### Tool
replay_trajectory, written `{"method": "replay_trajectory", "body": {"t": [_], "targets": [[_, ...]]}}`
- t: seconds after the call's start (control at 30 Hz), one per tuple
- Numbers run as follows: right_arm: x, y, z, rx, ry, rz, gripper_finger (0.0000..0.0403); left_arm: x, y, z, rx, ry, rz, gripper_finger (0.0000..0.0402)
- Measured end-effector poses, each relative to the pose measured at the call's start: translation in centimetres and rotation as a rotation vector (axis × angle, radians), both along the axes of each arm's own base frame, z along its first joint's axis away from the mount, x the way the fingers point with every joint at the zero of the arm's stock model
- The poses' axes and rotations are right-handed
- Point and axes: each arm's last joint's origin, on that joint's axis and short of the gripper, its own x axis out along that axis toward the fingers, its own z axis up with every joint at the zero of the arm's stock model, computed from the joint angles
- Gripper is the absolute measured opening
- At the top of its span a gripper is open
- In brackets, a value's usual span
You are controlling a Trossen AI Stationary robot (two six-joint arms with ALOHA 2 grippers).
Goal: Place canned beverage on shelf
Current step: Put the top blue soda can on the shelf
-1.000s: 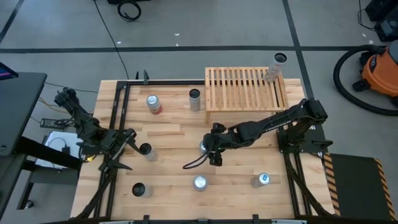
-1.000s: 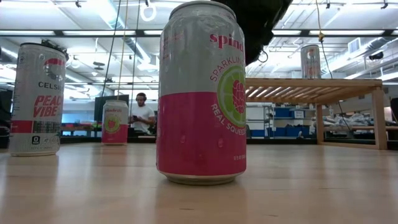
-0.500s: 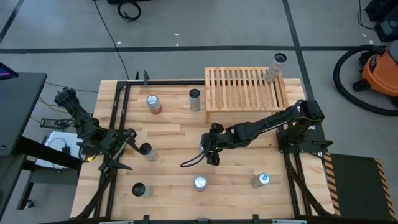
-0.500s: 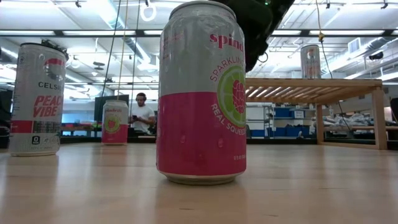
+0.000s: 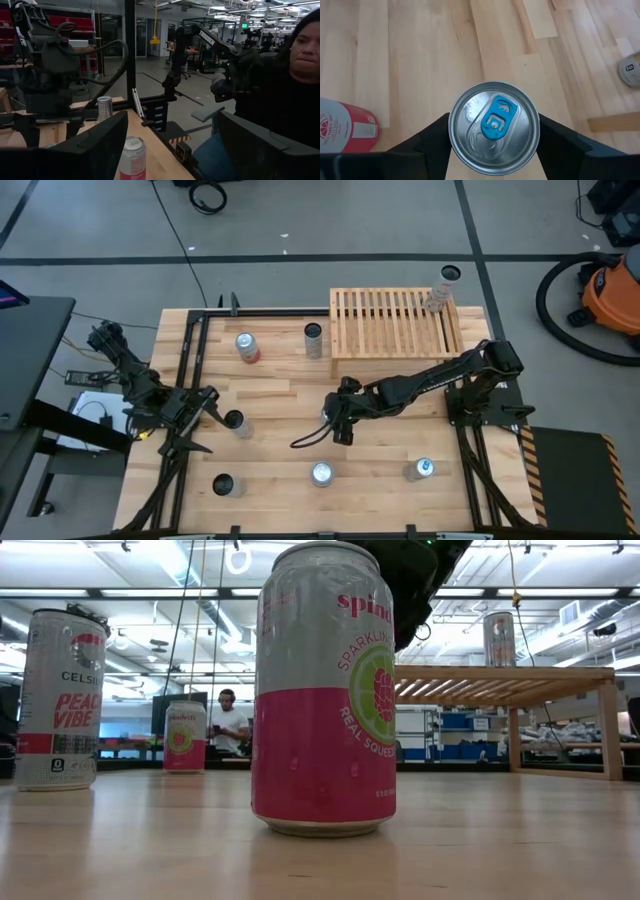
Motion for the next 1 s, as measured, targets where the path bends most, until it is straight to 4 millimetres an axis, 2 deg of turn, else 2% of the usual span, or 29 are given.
{"method": "replay_trajectory", "body": {"t": [0.23,0.4,0.7,1.0], "targets": [[-0.1,0.0,0.2,0.016,0.001,-0.021,0.0247,0.0,0.0,0.0,0.0,0.0,0.0,0.0316],[-0.1,-0.1,1.5,0.033,0.022,-0.052,0.0247,0.0,0.0,0.0,-0.001,-0.001,0.0,0.0316],[-0.1,-0.5,7.4,-0.032,0.033,-0.103,0.0247,0.0,0.0,0.0,-0.005,0.001,-0.001,0.0316],[-2.2,-3.9,14.4,-0.129,0.0,-0.246,0.0252,0.0,0.0,0.0,-0.008,0.004,-0.001,0.0316]]}}
